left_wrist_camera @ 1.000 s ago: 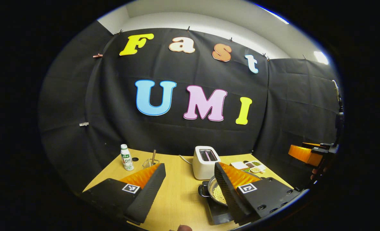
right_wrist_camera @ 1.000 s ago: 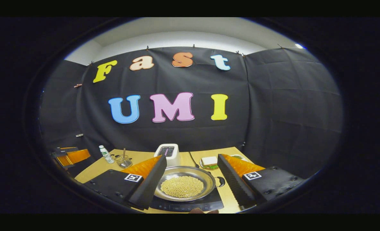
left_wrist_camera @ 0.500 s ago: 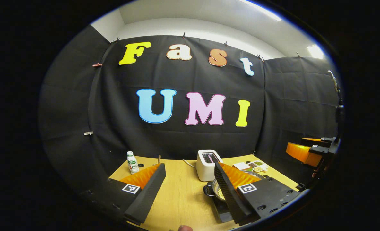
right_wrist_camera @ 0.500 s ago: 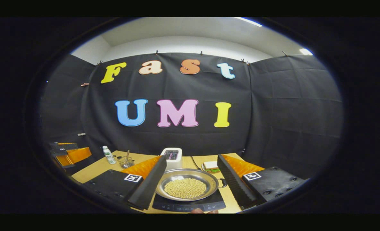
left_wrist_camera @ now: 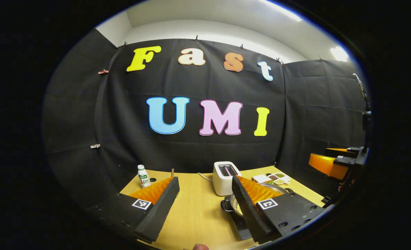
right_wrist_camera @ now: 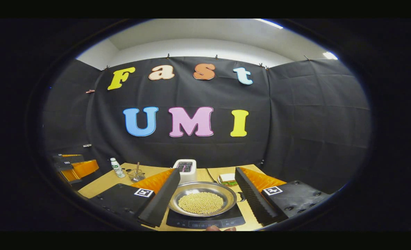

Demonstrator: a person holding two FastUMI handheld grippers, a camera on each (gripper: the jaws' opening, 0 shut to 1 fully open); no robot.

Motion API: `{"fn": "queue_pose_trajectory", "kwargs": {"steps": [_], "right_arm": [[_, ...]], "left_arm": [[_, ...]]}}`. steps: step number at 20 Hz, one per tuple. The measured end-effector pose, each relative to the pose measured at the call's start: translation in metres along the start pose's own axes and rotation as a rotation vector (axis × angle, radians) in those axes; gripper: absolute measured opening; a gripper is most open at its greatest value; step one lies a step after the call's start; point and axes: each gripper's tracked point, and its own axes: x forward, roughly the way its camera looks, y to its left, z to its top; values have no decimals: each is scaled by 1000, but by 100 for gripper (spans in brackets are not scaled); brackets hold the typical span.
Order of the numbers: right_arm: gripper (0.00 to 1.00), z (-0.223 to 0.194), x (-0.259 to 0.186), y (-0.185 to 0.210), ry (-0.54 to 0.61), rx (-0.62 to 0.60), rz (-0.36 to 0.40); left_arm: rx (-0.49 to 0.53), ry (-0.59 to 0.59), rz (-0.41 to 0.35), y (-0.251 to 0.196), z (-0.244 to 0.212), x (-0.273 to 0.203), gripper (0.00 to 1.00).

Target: First push the handle of the pot to place it horizontally, then grasp the pot with both hands and set it on the induction cooktop.

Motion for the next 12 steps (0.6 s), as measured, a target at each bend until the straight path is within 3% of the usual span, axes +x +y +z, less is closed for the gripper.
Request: {"fn": "queue_pose_trajectory", "kwargs": {"steps": [12], "right_arm": [[98,-6,1,0,19,-13,0]], "left_arm": [[-9,17,-1,1,-4,1,95]]}}
